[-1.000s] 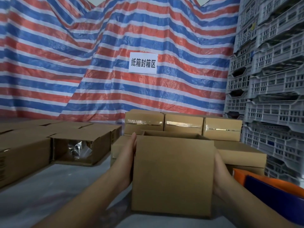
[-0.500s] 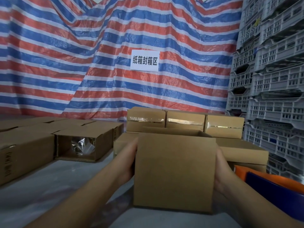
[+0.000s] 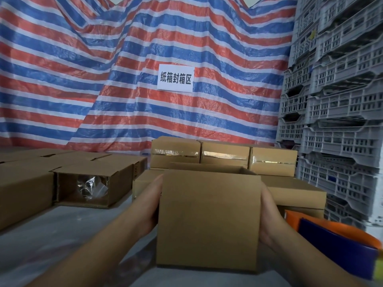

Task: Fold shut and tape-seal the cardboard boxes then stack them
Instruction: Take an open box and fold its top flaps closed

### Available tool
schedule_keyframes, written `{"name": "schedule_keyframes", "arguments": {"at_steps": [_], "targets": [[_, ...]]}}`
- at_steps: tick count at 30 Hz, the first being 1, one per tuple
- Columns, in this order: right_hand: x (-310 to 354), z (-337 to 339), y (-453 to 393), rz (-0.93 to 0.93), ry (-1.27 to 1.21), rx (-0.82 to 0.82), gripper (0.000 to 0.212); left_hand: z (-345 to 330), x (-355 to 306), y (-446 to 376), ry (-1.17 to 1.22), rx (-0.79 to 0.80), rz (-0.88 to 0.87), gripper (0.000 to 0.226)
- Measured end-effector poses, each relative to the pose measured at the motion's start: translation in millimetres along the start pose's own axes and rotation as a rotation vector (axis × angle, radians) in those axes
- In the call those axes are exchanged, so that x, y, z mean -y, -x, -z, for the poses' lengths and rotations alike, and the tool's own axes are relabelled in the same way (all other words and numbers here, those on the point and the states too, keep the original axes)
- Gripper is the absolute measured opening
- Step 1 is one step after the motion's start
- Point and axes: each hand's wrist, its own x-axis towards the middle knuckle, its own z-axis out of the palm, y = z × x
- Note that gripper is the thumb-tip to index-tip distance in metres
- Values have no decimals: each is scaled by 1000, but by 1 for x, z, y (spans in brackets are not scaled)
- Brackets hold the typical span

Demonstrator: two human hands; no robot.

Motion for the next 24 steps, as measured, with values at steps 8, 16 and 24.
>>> {"name": "schedule_keyframes", "arguments": {"at_steps": [8,16,24], "targets": [[6,-2,1,-24,72,-9,57,-2,-2,-6,28,-273,-98,29],[12,-2,6,-118,216,86,28,-2,-3,-2,1,-123,-78,31],[14,-1,6,-139,231,110,24,3,-5,-2,-159,-135,-81,21]]}}
